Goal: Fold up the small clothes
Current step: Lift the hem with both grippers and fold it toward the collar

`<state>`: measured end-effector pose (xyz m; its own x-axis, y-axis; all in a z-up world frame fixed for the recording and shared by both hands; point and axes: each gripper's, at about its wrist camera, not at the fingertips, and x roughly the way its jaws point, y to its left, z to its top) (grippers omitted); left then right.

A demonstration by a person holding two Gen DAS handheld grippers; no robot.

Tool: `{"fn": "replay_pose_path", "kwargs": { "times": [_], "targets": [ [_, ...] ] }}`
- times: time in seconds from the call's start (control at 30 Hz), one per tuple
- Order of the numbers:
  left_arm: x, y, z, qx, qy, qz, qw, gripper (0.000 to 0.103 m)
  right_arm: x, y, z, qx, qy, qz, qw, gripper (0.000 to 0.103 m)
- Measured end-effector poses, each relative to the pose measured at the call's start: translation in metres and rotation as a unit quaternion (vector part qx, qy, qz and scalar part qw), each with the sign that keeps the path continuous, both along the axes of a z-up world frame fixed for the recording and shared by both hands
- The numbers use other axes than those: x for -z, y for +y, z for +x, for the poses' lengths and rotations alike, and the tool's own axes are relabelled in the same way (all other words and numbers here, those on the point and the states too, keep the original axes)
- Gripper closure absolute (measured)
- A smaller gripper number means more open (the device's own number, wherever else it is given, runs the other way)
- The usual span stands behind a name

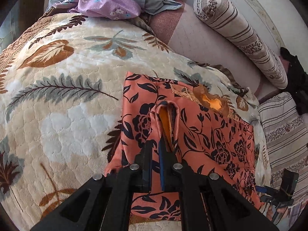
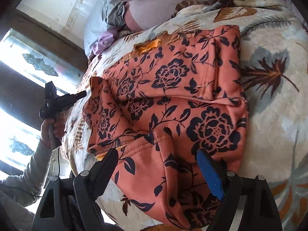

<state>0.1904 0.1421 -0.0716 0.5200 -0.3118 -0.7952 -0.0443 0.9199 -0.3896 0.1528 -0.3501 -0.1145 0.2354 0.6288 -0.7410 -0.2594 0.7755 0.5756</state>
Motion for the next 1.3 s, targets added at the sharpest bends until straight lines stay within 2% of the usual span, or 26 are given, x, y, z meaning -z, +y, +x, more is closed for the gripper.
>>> {"fn": "replay_pose_path", "kwargs": {
  "times": [0.03, 0.07, 0.1, 0.13, 0.17, 0.2, 0.23, 0.33, 0.47, 0.53, 0.57, 0.6, 0.67, 0.77, 0.93, 1.03, 1.07, 1.13, 1.17, 1.2, 1.23, 1.27, 1.3],
  "targets": [
    [-0.001, 0.000, 0.000, 0.002, 0.001, -0.001, 1.0000, 0.097, 0.006, 0.003, 0.003, -0.010, 0.013, -0.004, 1.000, 0.022],
    [-0.001, 0.000, 0.002, 0.004, 0.008, -0.003, 1.0000, 0.095, 0.011, 0.007, 0.004, -0.023, 0.027, 0.010, 0.999, 0.048],
    [-0.001, 0.000, 0.004, 0.003, 0.017, -0.002, 0.9998, 0.091, 0.012, 0.010, 0.004, -0.030, 0.030, 0.011, 0.999, 0.067],
    [-0.003, 0.001, 0.005, -0.001, 0.020, 0.002, 0.9998, 0.084, 0.009, 0.012, 0.002, -0.034, 0.022, 0.005, 0.999, 0.075],
    [-0.005, 0.002, 0.007, -0.004, 0.017, 0.006, 0.9998, 0.078, 0.006, 0.013, -0.001, -0.038, 0.021, 0.010, 0.999, 0.077],
    [-0.005, 0.002, 0.011, -0.002, 0.017, 0.008, 0.9998, 0.063, 0.002, 0.014, -0.002, -0.038, 0.018, 0.014, 0.999, 0.077],
    [-0.006, 0.002, 0.017, 0.000, 0.020, 0.007, 0.9998, 0.057, 0.000, 0.013, -0.004, -0.036, 0.013, 0.010, 0.999, 0.079],
    [-0.008, -0.006, 0.036, 0.017, 0.031, -0.003, 0.9994, 0.056, -0.005, 0.010, -0.009, -0.034, 0.007, 0.006, 0.999, 0.083],
    [0.000, -0.016, 0.069, 0.025, 0.076, -0.033, 0.9962, 0.052, -0.012, 0.011, -0.011, -0.036, 0.001, 0.001, 0.999, 0.086],
    [0.009, -0.019, 0.082, 0.013, 0.102, -0.026, 0.9944, 0.056, -0.011, 0.011, -0.010, -0.034, -0.001, 0.003, 0.999, 0.087],
    [0.012, -0.022, 0.086, 0.012, 0.108, -0.016, 0.9939, 0.070, -0.010, 0.011, -0.010, -0.032, 0.000, 0.005, 0.999, 0.088],
    [0.013, -0.025, 0.088, 0.017, 0.111, -0.002, 0.9937, 0.097, -0.010, 0.011, -0.011, -0.031, -0.001, 0.005, 0.999, 0.089],
    [0.010, -0.029, 0.086, 0.022, 0.098, 0.013, 0.9949, 0.098, -0.012, 0.010, -0.013, -0.025, -0.007, 0.010, 1.000, 0.094],
    [-0.014, -0.030, 0.068, 0.020, 0.044, 0.030, 0.9984, 0.098, -0.023, 0.007, -0.016, -0.019, -0.030, 0.015, 0.999, 0.096],
    [-0.082, -0.010, 0.031, -0.008, -0.056, 0.008, 0.9984, 0.098, -0.082, -0.011, -0.008, 0.021, -0.124, 0.021, 0.992, 0.097],
    [-0.119, 0.004, 0.032, -0.038, -0.104, -0.002, 0.9938, 0.098, -0.122, -0.036, 0.021, 0.087, -0.189, 0.019, 0.978, 0.097],
    [-0.126, 0.008, 0.039, -0.044, -0.114, 0.000, 0.9925, 0.098, -0.129, -0.046, 0.036, 0.107, -0.195, 0.029, 0.974, 0.097],
    [-0.125, 0.012, 0.064, -0.070, -0.111, 0.014, 0.9913, 0.096, -0.128, -0.064, 0.072, 0.177, -0.203, 0.011, 0.963, 0.097],
    [-0.113, 0.011, 0.083, -0.070, -0.090, 0.023, 0.9932, 0.095, -0.118, -0.070, 0.092, 0.205, -0.194, 0.005, 0.959, 0.093],
    [-0.094, 0.007, 0.104, -0.057, -0.052, 0.039, 0.9962, 0.086, -0.098, -0.074, 0.115, 0.214, -0.163, -0.001, 0.963, 0.092],
    [-0.071, 0.005, 0.119, -0.053, -0.006, 0.054, 0.9971, 0.065, -0.074, -0.077, 0.134, 0.229, -0.114, -0.020, 0.967, 0.076],
    [-0.046, 0.005, 0.128, -0.055, 0.030, 0.067, 0.9958, 0.058, -0.049, -0.081, 0.145, 0.253, -0.067, -0.036, 0.964, 0.045],
    [-0.026, 0.008, 0.130, -0.055, 0.060, 0.078, 0.9937, 0.055, -0.031, -0.083, 0.147, 0.264, -0.036, -0.034, 0.963, 0.034]
  ]
}}
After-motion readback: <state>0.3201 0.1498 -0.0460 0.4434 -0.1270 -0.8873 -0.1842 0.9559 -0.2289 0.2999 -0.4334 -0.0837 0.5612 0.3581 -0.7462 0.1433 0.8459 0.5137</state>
